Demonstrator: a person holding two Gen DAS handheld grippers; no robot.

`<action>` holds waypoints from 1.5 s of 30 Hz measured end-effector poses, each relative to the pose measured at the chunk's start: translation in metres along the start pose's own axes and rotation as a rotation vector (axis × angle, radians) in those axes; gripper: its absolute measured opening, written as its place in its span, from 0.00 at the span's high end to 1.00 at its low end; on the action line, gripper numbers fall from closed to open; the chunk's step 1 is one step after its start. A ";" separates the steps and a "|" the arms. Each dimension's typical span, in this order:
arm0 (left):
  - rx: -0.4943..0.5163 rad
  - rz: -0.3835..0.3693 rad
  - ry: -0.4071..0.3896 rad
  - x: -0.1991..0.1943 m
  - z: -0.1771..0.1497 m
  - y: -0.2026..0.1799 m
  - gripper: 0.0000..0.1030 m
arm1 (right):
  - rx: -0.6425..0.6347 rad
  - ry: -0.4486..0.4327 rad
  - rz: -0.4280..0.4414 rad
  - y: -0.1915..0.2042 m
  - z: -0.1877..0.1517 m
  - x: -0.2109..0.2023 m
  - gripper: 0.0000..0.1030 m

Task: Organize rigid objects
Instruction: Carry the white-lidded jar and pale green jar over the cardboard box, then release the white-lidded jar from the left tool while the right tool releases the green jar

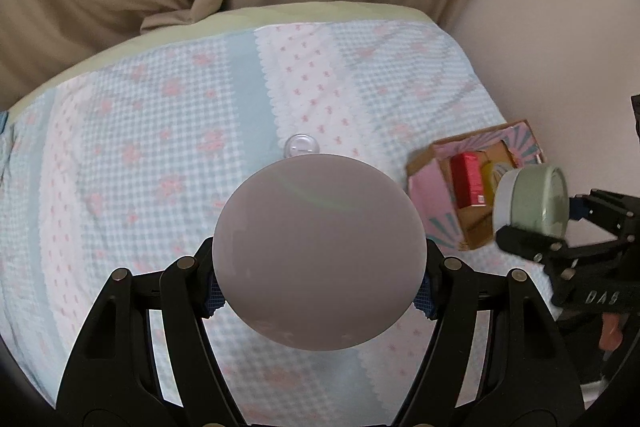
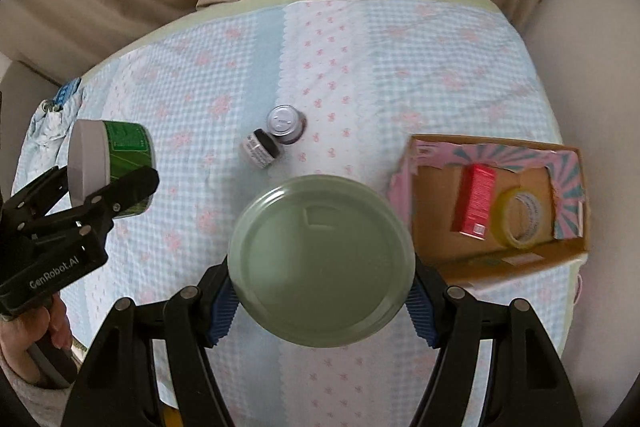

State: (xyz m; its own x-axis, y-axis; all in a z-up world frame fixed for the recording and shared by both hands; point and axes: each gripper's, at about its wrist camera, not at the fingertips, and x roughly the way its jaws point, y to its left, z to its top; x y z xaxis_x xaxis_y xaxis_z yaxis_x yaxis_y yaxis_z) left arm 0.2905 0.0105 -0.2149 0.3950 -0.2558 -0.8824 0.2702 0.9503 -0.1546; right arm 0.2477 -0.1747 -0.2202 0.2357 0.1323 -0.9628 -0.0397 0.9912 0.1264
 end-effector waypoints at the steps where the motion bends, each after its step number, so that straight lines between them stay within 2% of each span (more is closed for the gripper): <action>1: 0.004 0.004 -0.003 -0.004 -0.001 -0.009 0.34 | 0.006 -0.008 0.005 -0.010 -0.003 -0.009 0.35; 7: -0.012 0.017 -0.016 -0.016 -0.003 -0.070 0.34 | -0.006 -0.032 0.021 -0.064 -0.015 -0.040 0.35; 11: -0.044 0.019 -0.006 -0.008 -0.003 -0.119 0.34 | -0.035 -0.027 0.031 -0.110 -0.020 -0.051 0.35; 17: -0.079 -0.010 0.040 0.030 -0.004 -0.183 0.34 | -0.061 -0.006 0.024 -0.183 -0.022 -0.049 0.35; 23: -0.084 -0.015 0.086 0.074 -0.003 -0.229 0.34 | -0.051 0.024 0.029 -0.246 -0.024 -0.029 0.35; 32: -0.073 0.031 0.158 0.150 0.001 -0.251 0.34 | -0.030 0.101 0.028 -0.310 -0.024 0.035 0.35; 40: -0.066 0.072 0.217 0.207 -0.004 -0.252 0.34 | -0.045 0.134 0.022 -0.334 -0.022 0.090 0.35; 45: -0.025 0.104 0.230 0.222 0.000 -0.257 0.34 | -0.077 0.114 0.030 -0.336 -0.018 0.101 0.35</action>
State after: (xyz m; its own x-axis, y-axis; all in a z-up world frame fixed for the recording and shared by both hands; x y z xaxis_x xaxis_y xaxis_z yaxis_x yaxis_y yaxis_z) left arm 0.3089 -0.2901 -0.3708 0.2090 -0.1122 -0.9715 0.2158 0.9742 -0.0661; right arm 0.2674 -0.4940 -0.3638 0.1213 0.1561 -0.9803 -0.1201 0.9826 0.1416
